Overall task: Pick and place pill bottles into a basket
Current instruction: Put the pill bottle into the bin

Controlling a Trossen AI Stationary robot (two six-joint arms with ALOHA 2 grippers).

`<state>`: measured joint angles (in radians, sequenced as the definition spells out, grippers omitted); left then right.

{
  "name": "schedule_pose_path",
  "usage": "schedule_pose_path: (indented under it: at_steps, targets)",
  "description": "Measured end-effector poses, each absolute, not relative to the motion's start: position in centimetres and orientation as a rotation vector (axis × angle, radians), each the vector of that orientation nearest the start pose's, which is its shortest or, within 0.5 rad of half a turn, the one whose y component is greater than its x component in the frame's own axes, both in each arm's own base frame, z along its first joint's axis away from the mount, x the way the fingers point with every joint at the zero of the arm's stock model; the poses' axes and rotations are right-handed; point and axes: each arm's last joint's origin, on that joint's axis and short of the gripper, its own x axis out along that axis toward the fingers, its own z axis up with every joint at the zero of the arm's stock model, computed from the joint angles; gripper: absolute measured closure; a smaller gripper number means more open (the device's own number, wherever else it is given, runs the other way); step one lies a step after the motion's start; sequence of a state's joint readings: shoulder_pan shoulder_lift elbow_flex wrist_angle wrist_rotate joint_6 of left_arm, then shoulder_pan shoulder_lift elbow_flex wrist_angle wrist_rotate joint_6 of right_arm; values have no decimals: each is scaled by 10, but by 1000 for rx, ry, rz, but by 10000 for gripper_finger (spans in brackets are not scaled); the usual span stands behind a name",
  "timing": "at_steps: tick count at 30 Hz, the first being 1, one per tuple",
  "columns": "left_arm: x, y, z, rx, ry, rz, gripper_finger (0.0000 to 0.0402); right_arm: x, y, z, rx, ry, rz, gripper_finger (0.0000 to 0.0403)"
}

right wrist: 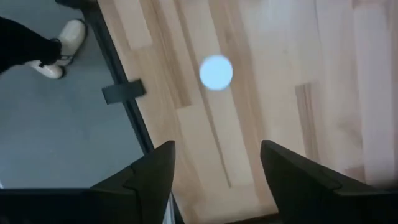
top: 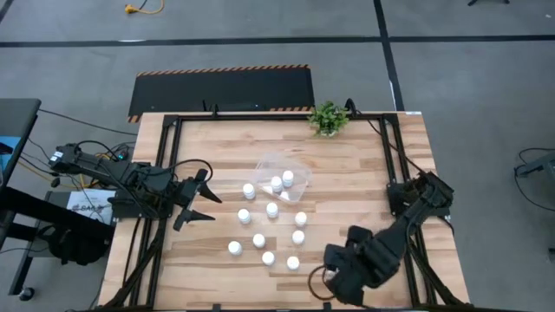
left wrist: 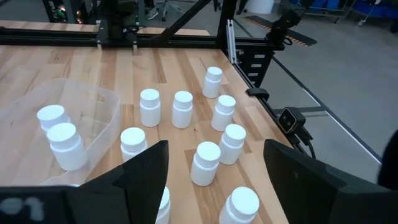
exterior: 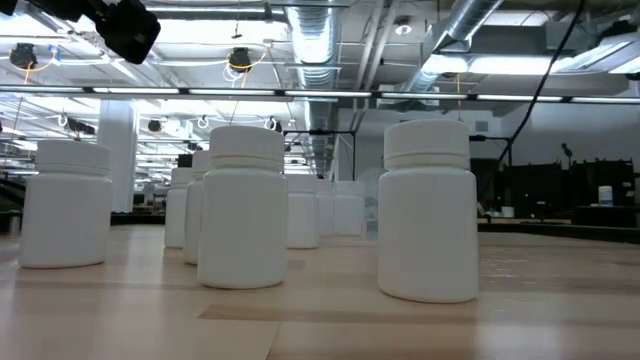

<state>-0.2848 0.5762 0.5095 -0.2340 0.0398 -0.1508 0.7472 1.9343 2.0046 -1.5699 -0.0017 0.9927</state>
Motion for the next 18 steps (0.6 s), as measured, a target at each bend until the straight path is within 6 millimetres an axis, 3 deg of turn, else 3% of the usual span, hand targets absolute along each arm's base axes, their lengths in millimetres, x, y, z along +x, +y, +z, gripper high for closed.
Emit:
schedule_pose_path:
  at_steps: [9,18]
  targets:
    - [134,-39,262,-120,326,-269,150,256,256,311,302,1537,-272,153]
    - [133,-39,259,-100,350,-269,150,277,253,294,299,1514,-108,154]
